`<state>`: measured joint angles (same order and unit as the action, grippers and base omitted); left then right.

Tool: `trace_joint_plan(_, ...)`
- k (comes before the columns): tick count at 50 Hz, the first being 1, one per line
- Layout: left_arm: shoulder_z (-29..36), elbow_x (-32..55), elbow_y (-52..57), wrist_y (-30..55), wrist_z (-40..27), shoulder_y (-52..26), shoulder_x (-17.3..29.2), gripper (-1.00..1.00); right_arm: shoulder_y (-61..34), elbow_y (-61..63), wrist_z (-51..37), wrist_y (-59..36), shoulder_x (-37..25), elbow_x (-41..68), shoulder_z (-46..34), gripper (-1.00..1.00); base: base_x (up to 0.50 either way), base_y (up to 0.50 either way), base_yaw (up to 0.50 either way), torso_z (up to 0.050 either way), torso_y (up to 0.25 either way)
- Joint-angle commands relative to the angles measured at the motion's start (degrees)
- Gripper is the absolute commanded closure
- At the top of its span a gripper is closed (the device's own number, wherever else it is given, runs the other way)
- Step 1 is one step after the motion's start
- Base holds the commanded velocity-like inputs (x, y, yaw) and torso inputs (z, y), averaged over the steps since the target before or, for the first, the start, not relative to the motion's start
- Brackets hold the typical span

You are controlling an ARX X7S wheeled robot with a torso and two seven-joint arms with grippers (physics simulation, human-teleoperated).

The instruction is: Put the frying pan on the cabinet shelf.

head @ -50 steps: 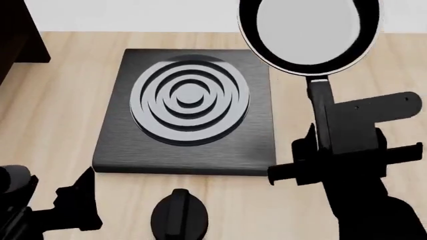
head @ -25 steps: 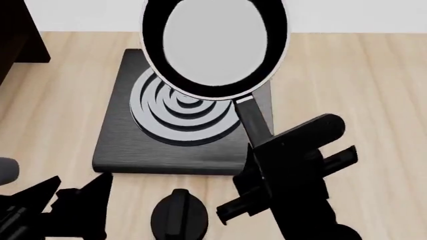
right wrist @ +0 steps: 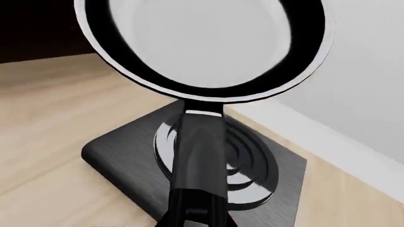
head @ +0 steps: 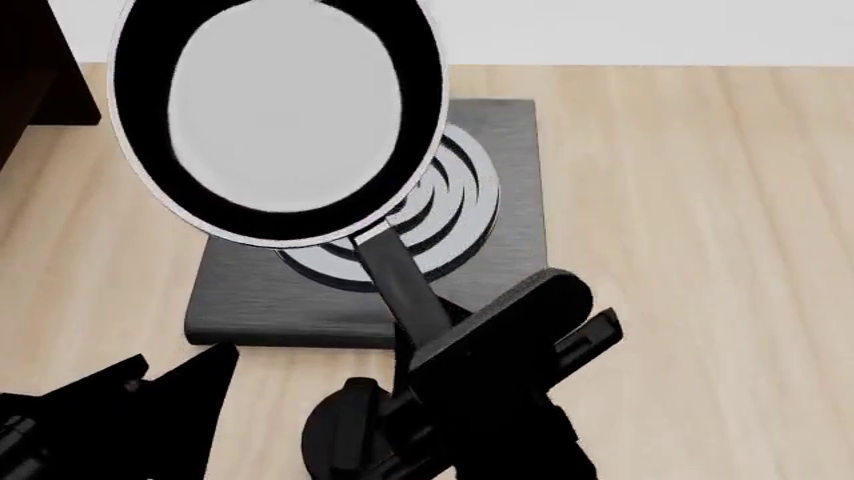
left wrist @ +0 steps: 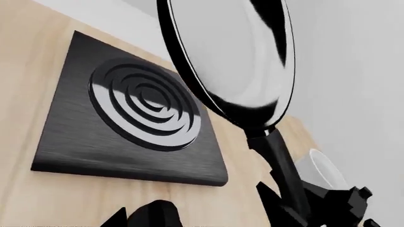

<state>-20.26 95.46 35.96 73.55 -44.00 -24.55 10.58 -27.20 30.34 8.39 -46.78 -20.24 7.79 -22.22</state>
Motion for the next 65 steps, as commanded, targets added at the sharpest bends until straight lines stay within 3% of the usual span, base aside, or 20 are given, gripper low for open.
trace_joint_plan(1,0.05,11.38,-1.61,-4.80,-6.47,-0.59,0.07,-1.00,0.50,6.28,1.17,0.22,-0.57,-2.95,-2.11,1.00,0.00,0.00,0.00,0.000,0.000)
trace_joint_plan(14,3.49,17.92,-0.35,-9.00,-12.01,-1.58,-0.56,-1.00,2.84,9.34,0.71,0.70,-0.76,-3.54,-5.21,1.00,0.00,0.00,0.00,0.000,0.002)
trace_joint_plan(65,8.02,18.10,-0.23,-13.24,-12.48,-0.38,-0.56,-1.00,3.61,16.14,0.48,0.23,-1.46,-4.23,-11.33,1.00,0.00,0.00,0.00,0.001,0.001)
